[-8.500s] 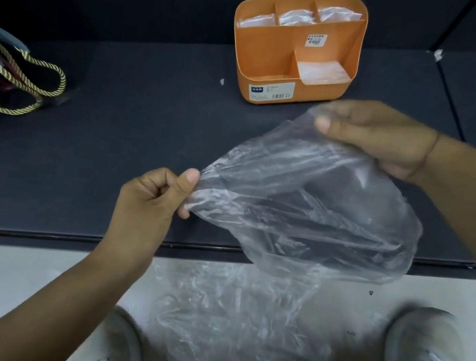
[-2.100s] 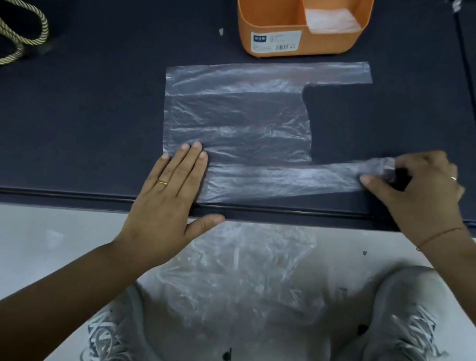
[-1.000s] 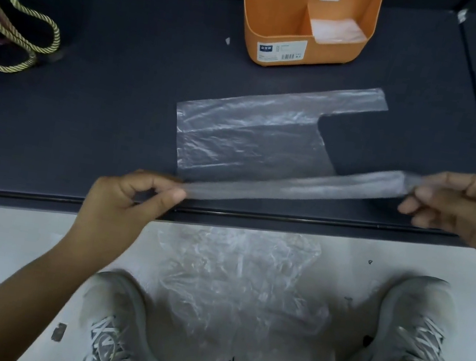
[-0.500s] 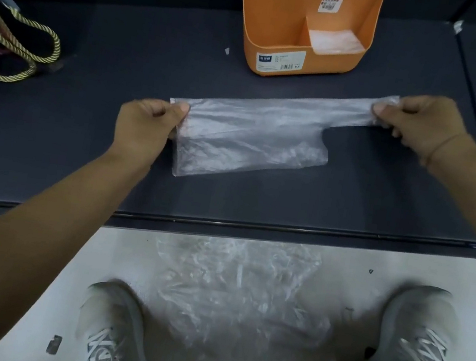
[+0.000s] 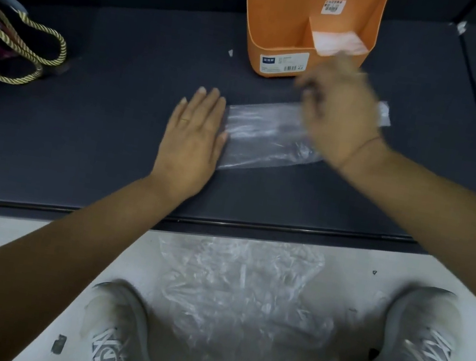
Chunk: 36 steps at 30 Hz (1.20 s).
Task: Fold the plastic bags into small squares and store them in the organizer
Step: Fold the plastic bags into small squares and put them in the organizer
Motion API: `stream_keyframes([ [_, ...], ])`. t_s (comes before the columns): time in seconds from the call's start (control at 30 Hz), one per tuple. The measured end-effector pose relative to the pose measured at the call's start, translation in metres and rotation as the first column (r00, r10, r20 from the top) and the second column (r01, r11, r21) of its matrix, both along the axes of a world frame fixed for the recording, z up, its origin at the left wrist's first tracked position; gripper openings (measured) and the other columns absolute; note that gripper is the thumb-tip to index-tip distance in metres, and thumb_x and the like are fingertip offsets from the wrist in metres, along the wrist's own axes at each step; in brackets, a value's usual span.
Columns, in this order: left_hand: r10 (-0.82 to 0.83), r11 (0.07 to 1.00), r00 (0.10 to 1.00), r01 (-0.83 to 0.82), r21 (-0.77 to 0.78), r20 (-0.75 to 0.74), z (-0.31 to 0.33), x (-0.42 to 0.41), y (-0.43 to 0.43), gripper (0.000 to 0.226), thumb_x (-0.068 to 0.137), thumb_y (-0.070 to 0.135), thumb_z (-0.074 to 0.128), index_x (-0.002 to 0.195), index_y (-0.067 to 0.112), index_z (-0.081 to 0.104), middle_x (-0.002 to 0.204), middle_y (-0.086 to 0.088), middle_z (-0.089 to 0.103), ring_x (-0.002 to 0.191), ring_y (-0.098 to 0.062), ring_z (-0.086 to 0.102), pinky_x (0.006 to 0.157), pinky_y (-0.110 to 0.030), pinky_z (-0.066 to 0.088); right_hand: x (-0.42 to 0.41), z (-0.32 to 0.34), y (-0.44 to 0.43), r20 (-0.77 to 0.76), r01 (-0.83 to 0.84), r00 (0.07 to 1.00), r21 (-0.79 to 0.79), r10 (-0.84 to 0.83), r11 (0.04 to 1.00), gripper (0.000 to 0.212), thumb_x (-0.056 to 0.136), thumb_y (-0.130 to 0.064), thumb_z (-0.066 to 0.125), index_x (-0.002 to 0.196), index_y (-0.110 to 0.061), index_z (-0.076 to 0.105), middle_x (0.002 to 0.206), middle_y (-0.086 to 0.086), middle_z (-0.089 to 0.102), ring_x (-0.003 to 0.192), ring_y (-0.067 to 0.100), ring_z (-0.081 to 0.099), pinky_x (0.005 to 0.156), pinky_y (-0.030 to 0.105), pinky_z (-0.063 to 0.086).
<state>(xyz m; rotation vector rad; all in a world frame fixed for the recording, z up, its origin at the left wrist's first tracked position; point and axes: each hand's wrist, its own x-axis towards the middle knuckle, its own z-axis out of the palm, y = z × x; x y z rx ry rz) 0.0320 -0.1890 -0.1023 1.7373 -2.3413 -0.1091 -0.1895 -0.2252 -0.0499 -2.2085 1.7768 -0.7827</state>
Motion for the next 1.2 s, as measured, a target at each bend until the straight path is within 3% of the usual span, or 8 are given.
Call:
stream_keyframes([
  [0.13, 0.004, 0.978, 0.995, -0.025, 0.209, 0.099, -0.014, -0.003, 0.009, 0.082, 0.092, 0.058, 0.005, 0.156, 0.007, 0.006, 0.165, -0.009, 0.003, 0.152, -0.02, -0.002, 0.12, -0.031, -0.01, 0.076, -0.022, 0.016, 0.11, -0.36, 0.932, 0.366, 0.344, 0.858, 0.045, 0.101, -0.011, 0.039, 0.145, -0.002, 0.036, 0.154, 0.013, 0.029, 0.142, 0.023, 0.027, 0.114, 0.022, 0.014],
  [0.3, 0.023, 0.974, 0.991, -0.053, 0.221, 0.136, -0.013, -0.001, 0.012, 0.091, 0.083, 0.064, -0.004, 0.156, 0.009, -0.001, 0.165, -0.006, -0.006, 0.151, -0.017, -0.009, 0.119, -0.029, -0.013, 0.058, -0.055, 0.026, -0.284, -0.169, 0.912, 0.395, 0.295, 0.903, 0.069, 0.101, -0.053, 0.019, 0.154, -0.013, 0.002, 0.163, 0.002, -0.004, 0.149, 0.014, -0.008, 0.12, 0.035, -0.007],
  [0.47, 0.033, 0.97, 0.983, -0.074, 0.23, 0.179, -0.011, 0.009, 0.017, 0.099, 0.081, 0.074, -0.003, 0.156, 0.01, -0.005, 0.164, -0.007, -0.009, 0.151, -0.018, -0.012, 0.121, -0.032, -0.012, -0.016, -0.057, 0.031, -0.434, -0.001, 0.88, 0.406, 0.193, 0.914, 0.076, 0.096, -0.061, 0.012, 0.154, -0.015, -0.008, 0.162, 0.001, -0.013, 0.148, 0.014, -0.014, 0.12, 0.036, -0.01],
  [0.7, 0.07, 0.968, 0.976, -0.117, 0.222, 0.207, -0.008, 0.036, 0.033, 0.098, 0.083, 0.074, 0.0, 0.156, 0.009, 0.001, 0.165, -0.007, -0.002, 0.152, -0.019, -0.006, 0.121, -0.038, -0.01, -0.072, -0.059, 0.035, -0.327, 0.036, 0.943, 0.301, 0.068, 0.953, 0.083, 0.087, -0.059, 0.008, 0.154, -0.011, 0.013, 0.162, 0.006, 0.009, 0.149, 0.02, 0.005, 0.12, 0.034, -0.004],
  [0.8, 0.033, 0.982, 0.979, -0.07, 0.177, 0.2, -0.007, 0.04, 0.037, 0.096, 0.089, 0.074, 0.004, 0.156, 0.005, 0.007, 0.164, -0.012, 0.003, 0.152, -0.023, -0.002, 0.12, -0.035, -0.014, -0.075, -0.049, 0.051, -0.145, 0.045, 0.989, 0.176, -0.02, 0.983, 0.067, 0.086, -0.058, 0.039, 0.131, -0.011, 0.052, 0.139, 0.011, 0.044, 0.129, 0.03, 0.037, 0.109, 0.035, 0.02],
  [0.87, -0.035, 0.989, 0.983, 0.008, 0.148, 0.18, -0.002, 0.033, 0.04, 0.093, 0.093, 0.072, 0.008, 0.155, 0.002, 0.013, 0.163, -0.015, 0.009, 0.151, -0.025, 0.004, 0.121, -0.035, -0.011, -0.066, -0.046, 0.062, -0.061, 0.096, 0.994, 0.177, -0.087, 0.979, 0.049, 0.08, -0.056, 0.062, 0.109, -0.016, 0.061, 0.117, 0.006, 0.048, 0.114, 0.027, 0.042, 0.094, 0.03, 0.023],
  [1.03, -0.177, 0.971, 0.984, 0.17, 0.167, 0.027, 0.003, -0.011, 0.044, 0.09, 0.09, 0.069, 0.023, 0.156, 0.008, 0.014, 0.164, -0.006, 0.009, 0.149, -0.013, -0.002, 0.12, -0.025, -0.012, -0.043, -0.045, 0.06, -0.023, 0.15, 0.989, 0.254, -0.149, 0.955, 0.015, 0.081, -0.04, 0.073, 0.082, -0.029, 0.063, 0.102, -0.006, 0.045, 0.108, 0.02, 0.046, 0.086, 0.026, 0.019],
  [1.2, -0.128, 0.977, 0.992, 0.129, 0.168, -0.016, -0.002, -0.03, 0.034, 0.086, 0.09, 0.062, 0.031, 0.155, 0.009, 0.017, 0.164, -0.006, 0.012, 0.151, -0.018, 0.007, 0.119, -0.022, -0.009, -0.038, -0.039, 0.055, 0.058, 0.106, 0.988, 0.409, -0.142, 0.906, 0.022, 0.087, -0.033, 0.068, 0.069, -0.032, 0.057, 0.091, -0.008, 0.048, 0.097, 0.013, 0.05, 0.089, 0.028, 0.026],
])
